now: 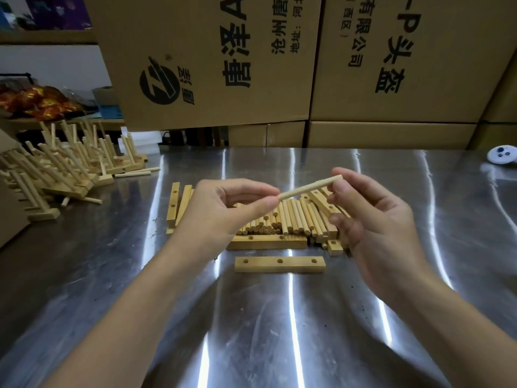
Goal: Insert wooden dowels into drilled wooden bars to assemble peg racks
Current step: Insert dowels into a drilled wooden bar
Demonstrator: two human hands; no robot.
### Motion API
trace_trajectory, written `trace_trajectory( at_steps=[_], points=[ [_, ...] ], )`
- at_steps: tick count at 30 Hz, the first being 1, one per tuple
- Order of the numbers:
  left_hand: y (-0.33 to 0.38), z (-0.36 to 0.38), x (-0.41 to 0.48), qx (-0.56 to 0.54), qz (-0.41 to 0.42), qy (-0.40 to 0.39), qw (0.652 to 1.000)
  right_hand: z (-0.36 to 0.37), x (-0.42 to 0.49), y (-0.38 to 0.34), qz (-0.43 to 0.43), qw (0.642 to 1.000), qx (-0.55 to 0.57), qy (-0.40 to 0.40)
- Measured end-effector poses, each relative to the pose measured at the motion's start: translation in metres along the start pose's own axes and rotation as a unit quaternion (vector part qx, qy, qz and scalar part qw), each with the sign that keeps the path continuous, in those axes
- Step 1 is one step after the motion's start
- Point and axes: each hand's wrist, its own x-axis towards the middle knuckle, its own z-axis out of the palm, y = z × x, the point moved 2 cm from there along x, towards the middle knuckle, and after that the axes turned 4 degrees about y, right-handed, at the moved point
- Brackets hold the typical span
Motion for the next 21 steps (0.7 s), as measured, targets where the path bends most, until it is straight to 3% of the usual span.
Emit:
trace_trajectory(
  at_steps=[2,4,7,9,13,21],
  points=[
    [-0.004,0.010,-0.001,0.057,-0.012,-0.050,0.997,-0.001,0.002,-0.001,0.006,1.000,-0.019,-0.021],
    [-0.011,0.022,-0.004,0.103,-0.015,-0.089,0.991,-0.003,0.005,-0.004,-0.035,0.990,-0.124,-0.052],
    [-0.023,0.034,-0.010,0.240,0.021,-0.124,0.963,-0.006,0.010,-0.010,-0.116,0.934,-0.314,-0.128],
    [-0.028,0.037,-0.014,0.316,0.030,-0.141,0.938,-0.011,0.014,-0.010,-0.113,0.913,-0.364,-0.147],
    [-0.032,0.045,-0.015,0.382,0.021,-0.172,0.908,-0.018,0.019,-0.004,-0.078,0.901,-0.397,-0.154],
    [-0.036,0.045,-0.014,0.378,0.008,-0.162,0.911,-0.022,0.019,-0.002,-0.084,0.904,-0.376,-0.187]
  ],
)
